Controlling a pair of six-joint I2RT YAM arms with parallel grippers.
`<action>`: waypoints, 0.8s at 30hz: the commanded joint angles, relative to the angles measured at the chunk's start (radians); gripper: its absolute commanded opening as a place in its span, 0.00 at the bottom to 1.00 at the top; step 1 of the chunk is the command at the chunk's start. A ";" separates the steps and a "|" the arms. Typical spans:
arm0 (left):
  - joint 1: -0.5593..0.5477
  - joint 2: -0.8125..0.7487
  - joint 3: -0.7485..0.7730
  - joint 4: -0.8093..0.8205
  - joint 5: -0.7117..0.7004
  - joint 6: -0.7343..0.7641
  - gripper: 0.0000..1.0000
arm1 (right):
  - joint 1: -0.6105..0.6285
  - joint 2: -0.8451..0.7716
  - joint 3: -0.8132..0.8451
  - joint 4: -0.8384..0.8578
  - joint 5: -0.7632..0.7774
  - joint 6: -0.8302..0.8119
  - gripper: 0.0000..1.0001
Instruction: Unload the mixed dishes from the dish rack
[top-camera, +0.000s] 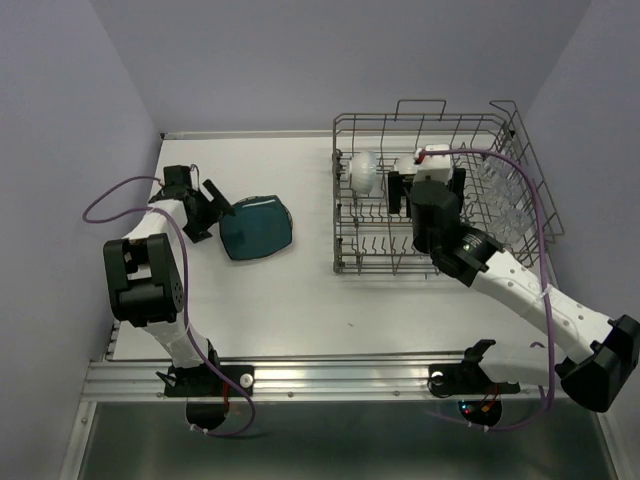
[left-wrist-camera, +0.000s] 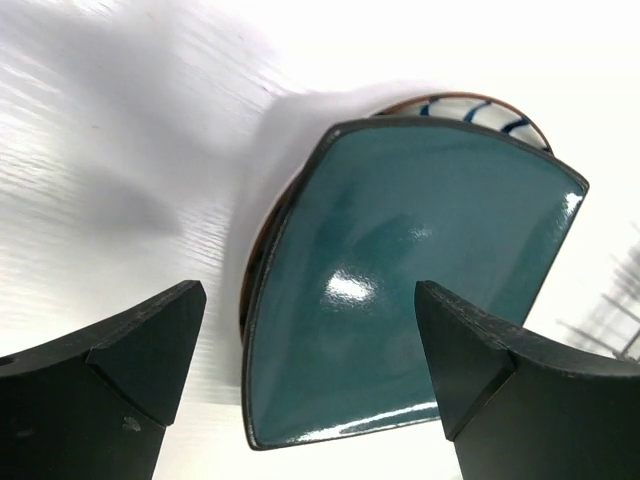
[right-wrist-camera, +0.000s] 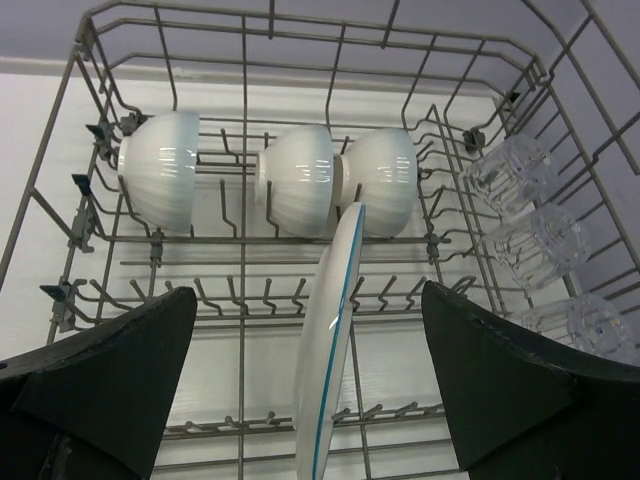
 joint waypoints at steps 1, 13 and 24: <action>0.002 -0.055 0.070 -0.071 -0.108 0.003 0.99 | -0.009 0.014 0.107 -0.182 0.095 0.193 1.00; -0.045 -0.287 0.204 -0.211 -0.256 -0.037 0.99 | -0.232 0.090 0.117 -0.427 -0.244 0.405 1.00; -0.093 -0.387 0.195 -0.194 -0.244 -0.016 0.99 | -0.232 0.157 0.084 -0.335 -0.361 0.345 0.99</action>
